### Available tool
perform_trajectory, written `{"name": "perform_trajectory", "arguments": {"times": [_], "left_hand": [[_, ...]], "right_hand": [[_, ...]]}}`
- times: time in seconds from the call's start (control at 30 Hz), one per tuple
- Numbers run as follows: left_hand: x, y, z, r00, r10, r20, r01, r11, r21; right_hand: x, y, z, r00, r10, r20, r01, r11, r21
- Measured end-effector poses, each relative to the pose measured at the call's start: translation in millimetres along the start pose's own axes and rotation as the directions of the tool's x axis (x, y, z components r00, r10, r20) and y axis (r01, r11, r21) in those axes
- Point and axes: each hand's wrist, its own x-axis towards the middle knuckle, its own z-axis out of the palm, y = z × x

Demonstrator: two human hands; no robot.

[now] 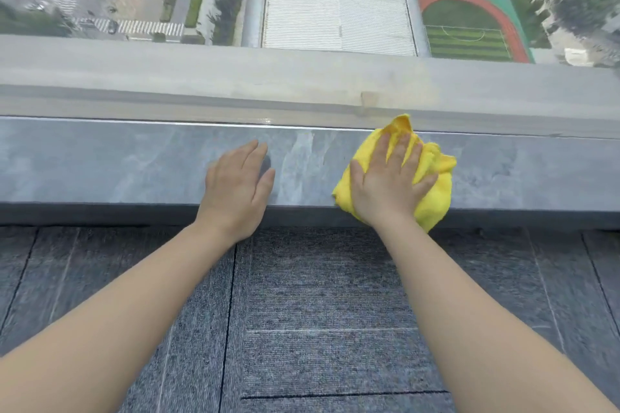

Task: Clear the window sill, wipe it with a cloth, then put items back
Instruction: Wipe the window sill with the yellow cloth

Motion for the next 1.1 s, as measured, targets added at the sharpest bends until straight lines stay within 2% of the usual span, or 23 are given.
{"name": "perform_trajectory", "arguments": {"times": [0.1,0.2,0.27,0.33,0.47,0.57,0.63,0.77,0.9,1.0,1.1], "left_hand": [[-0.3,-0.6,-0.6,1.000,0.001,0.029,-0.002,1.000,0.024],[-1.6,-2.7,-1.0,0.997,0.017,0.070,-0.021,0.998,0.058],[-1.0,-1.8,-0.8,0.997,0.026,0.073,-0.031,0.997,0.065],[1.2,2.2,0.6,0.997,0.043,0.063,-0.048,0.997,0.068],[9.2,14.2,5.5,0.996,0.083,0.041,-0.085,0.995,0.044],[15.4,27.6,12.7,0.994,0.108,0.035,-0.109,0.994,0.030],[17.8,38.1,20.4,0.990,0.138,0.043,-0.139,0.990,0.024],[18.2,54.3,31.1,0.986,0.153,0.062,-0.155,0.988,0.021],[19.0,60.1,35.5,0.984,0.163,0.074,-0.165,0.986,0.020],[21.2,60.4,36.2,0.984,0.161,0.073,-0.163,0.987,0.014],[21.4,60.1,36.6,0.986,0.150,0.075,-0.151,0.989,0.002]], "right_hand": [[10.6,-28.1,-0.4,0.989,0.145,-0.003,-0.144,0.984,0.105],[15.0,-46.8,2.1,0.990,0.142,-0.025,-0.139,0.984,0.108],[9.9,-49.5,6.2,0.998,0.050,-0.038,-0.048,0.997,0.066],[-0.3,-42.9,9.6,0.991,-0.130,-0.044,0.130,0.992,0.001],[-10.0,-9.7,9.7,0.873,-0.488,0.015,0.487,0.867,-0.104],[-10.4,21.9,7.1,0.803,-0.595,0.031,0.592,0.792,-0.148],[-9.5,39.5,7.2,0.801,-0.599,0.014,0.592,0.789,-0.165],[-9.0,66.6,5.4,0.879,-0.467,-0.095,0.445,0.876,-0.189],[0.5,80.7,-1.7,0.989,-0.124,-0.079,0.115,0.988,-0.107],[17.8,76.7,-12.8,0.994,0.100,-0.046,-0.100,0.995,0.004],[36.5,64.5,-18.8,0.973,0.229,-0.030,-0.225,0.970,0.086]]}}
